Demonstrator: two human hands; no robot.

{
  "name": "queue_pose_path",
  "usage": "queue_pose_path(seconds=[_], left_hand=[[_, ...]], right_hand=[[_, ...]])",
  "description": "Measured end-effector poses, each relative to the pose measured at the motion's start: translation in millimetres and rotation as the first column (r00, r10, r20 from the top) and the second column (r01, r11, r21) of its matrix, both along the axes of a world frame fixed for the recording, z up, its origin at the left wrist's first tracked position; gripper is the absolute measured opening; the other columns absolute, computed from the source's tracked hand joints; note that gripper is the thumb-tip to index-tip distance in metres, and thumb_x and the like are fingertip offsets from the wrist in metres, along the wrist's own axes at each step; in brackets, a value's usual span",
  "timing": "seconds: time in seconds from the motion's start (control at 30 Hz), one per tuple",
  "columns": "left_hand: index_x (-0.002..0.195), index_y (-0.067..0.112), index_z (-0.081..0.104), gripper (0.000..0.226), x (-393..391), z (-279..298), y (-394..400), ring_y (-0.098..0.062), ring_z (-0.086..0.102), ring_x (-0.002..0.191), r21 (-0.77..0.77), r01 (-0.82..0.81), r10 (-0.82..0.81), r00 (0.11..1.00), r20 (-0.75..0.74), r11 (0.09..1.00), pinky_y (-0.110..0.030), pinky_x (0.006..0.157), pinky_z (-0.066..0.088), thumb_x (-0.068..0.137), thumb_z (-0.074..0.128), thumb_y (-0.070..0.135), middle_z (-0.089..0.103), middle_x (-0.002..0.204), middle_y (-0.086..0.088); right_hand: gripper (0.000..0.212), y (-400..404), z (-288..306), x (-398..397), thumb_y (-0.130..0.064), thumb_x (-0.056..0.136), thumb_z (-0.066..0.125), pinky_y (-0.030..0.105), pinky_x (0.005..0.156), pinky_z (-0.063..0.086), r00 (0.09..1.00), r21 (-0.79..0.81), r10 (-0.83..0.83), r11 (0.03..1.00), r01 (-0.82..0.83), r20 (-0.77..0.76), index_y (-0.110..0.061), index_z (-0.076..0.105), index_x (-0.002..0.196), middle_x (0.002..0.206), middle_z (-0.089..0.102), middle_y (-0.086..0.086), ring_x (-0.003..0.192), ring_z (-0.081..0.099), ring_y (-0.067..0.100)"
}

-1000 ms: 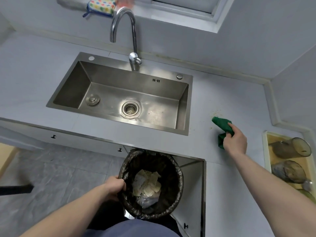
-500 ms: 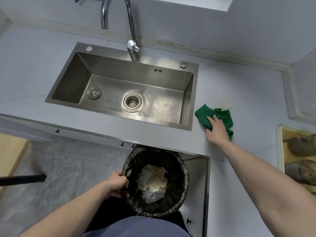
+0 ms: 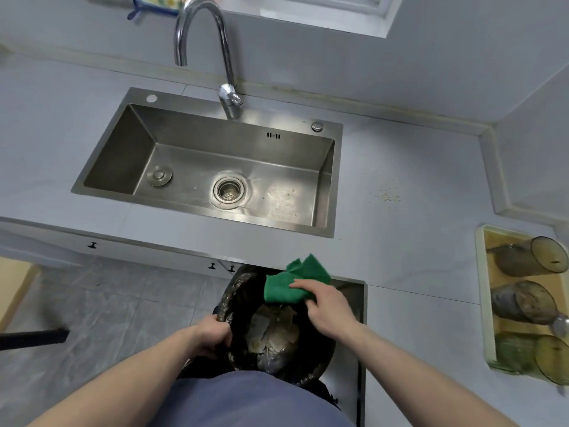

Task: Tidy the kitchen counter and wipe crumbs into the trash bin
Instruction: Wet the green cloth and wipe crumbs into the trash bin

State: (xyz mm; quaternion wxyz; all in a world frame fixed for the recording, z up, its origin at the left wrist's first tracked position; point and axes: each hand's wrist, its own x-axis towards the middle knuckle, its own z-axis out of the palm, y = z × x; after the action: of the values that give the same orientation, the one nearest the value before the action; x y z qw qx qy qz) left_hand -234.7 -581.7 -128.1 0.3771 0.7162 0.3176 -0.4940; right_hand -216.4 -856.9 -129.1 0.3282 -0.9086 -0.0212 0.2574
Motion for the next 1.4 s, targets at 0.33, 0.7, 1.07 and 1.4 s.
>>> queue_pose_path(seconds=[0.33,0.7,1.07,1.4], left_hand=[[0.088,0.004,0.06,0.017,0.9,-1.7,4.8,-0.027,0.056,0.066,-0.028,0.011,-0.011,1.0,-0.001,1.0,-0.027,0.054,0.048,0.083,0.051,-0.009,0.06,0.081,-0.017],[0.098,0.005,0.062,0.023,1.2,3.8,5.6,-0.031,0.065,0.08,-0.044,0.002,-0.001,1.0,0.022,0.999,-0.036,0.071,0.057,0.084,0.05,-0.007,0.065,0.09,-0.017],[0.103,0.005,0.063,0.028,0.9,2.3,6.8,-0.035,0.067,0.089,0.0,0.018,-0.018,0.999,0.036,1.0,-0.039,0.076,0.059,0.08,0.055,-0.009,0.068,0.101,-0.022],[0.089,0.005,0.062,0.018,-3.9,5.2,2.9,-0.027,0.058,0.066,-0.001,0.046,-0.046,0.999,0.014,0.999,-0.027,0.054,0.047,0.08,0.054,-0.009,0.06,0.079,-0.015]], right_hand=[[0.05,-44.7,34.7,25.5,-0.011,0.095,0.058,0.017,0.099,0.042,0.895,0.202,-0.421,0.898,0.39,0.145,-0.051,0.064,0.125,0.125,0.066,-0.02,0.115,0.06,0.003],[0.053,-74.3,11.2,113.2,-0.024,0.1,0.05,0.041,0.12,0.032,0.864,-0.105,-0.496,0.858,0.503,0.082,-0.026,0.042,0.153,0.163,0.035,0.003,0.147,0.035,0.026],[0.06,-10.9,8.3,35.7,-0.014,0.09,0.053,0.034,0.119,0.032,0.996,-0.239,-0.083,0.967,0.09,0.037,-0.042,0.053,0.143,0.159,0.04,-0.014,0.141,0.046,0.02],[0.045,-7.5,22.3,-2.2,-0.014,0.093,0.055,0.023,0.109,0.041,0.988,0.007,-0.14,0.99,0.14,0.071,-0.044,0.066,0.126,0.131,0.067,-0.014,0.123,0.06,0.011]])
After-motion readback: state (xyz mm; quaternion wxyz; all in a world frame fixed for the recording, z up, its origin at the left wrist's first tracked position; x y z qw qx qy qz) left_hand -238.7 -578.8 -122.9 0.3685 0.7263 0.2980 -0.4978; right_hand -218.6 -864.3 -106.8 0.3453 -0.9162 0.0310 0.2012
